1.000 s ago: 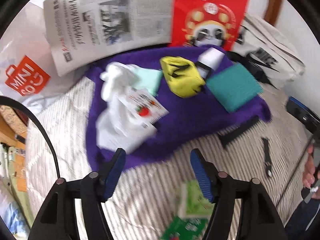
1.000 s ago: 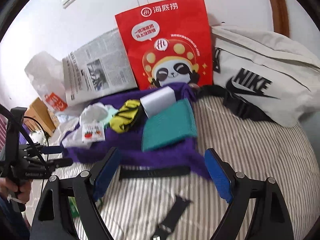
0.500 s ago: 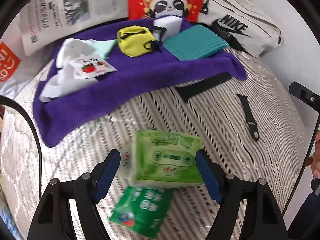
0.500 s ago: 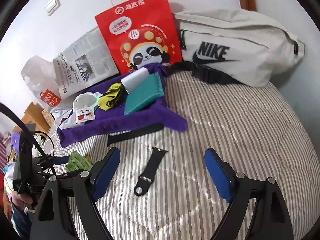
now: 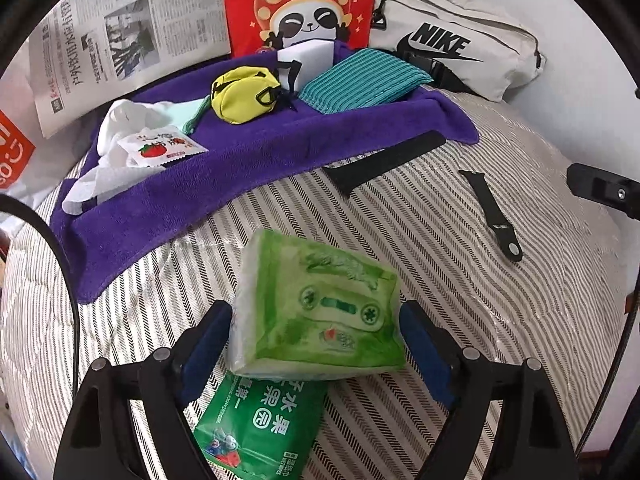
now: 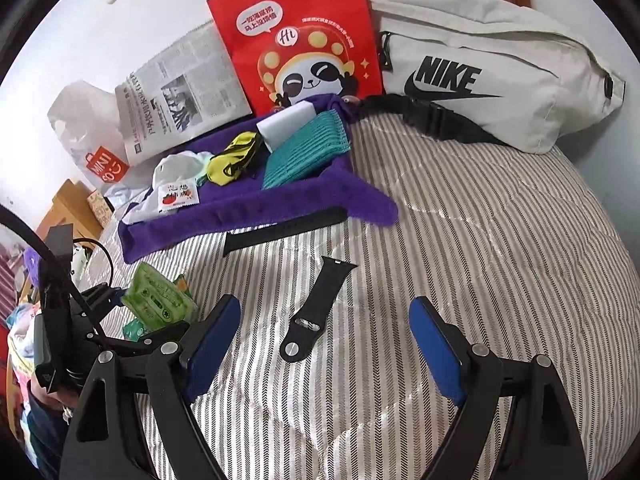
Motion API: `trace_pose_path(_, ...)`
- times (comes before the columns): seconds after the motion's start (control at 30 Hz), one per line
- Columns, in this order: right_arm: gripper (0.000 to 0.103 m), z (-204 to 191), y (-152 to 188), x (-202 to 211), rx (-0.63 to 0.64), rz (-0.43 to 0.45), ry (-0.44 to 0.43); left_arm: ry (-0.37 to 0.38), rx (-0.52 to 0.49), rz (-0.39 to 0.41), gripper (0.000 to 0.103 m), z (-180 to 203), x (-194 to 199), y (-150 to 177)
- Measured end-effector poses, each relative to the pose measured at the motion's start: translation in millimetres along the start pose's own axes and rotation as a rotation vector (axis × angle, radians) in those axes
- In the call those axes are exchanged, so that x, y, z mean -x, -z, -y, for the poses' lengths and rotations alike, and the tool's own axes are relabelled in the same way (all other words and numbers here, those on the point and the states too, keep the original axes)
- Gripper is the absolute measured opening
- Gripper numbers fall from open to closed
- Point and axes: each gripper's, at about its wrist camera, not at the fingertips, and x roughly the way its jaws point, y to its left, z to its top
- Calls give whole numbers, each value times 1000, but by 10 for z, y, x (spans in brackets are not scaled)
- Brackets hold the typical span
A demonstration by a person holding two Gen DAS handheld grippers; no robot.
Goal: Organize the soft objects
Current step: 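Grasp the green tissue pack on the bedspread with the left gripper, then grasp the black watch strap with the right gripper while the left gripper lifts the tissue pack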
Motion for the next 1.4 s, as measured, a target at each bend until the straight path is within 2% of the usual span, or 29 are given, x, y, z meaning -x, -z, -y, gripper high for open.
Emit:
trace_pose_path(0.1,86,13,17,-36,-9,-13,0,26,5,-17,87,-24,-46,2)
trace_pose_path(0.17,86,14,36,-57,-9,-19,3,-4,-24,-22,87,3,-76,-8)
trace_pose_path(0.23,86,14,47,-81,-7,-26,6,-13,-31,-17,74,18,-78,-17)
trace_pose_path(0.37,86,20,84,-147,-9,-46,13,26,-6,12,59,-14,-16,-23)
trace_pose_path(0.47,86,15,104,-196,-9,-62,16,60,15,37,41,-60,54,-31)
trace_pose_path(0.5,86,11,107,-209,-8,-66,19,70,22,48,33,-91,85,-37)
trace_pose_path(0.53,86,7,110,-226,-8,-71,21,78,26,53,21,-116,103,-42)
trace_pose_path(0.57,86,3,111,-242,-7,-74,21,98,38,58,17,-162,129,-48)
trace_pose_path(0.7,86,-18,117,-310,-1,-90,27,183,66,66,17,-264,153,-62)
trace_pose_path(0.9,86,2,123,-394,-6,-107,31,172,74,90,16,-341,234,-71)
trace_pose_path(1.07,86,-1,95,-499,-22,-114,30,119,85,91,16,-473,321,-62)
trace_pose_path(1.2,84,-109,56,-604,21,-97,73,115,106,92,16,-547,336,-43)
trace_pose_path(1.3,75,-198,15,-674,55,-76,104,119,112,92,16,-566,325,-40)
trace_pose_path(1.4,66,-297,8,-745,135,-70,193,119,116,86,16,-569,301,-36)
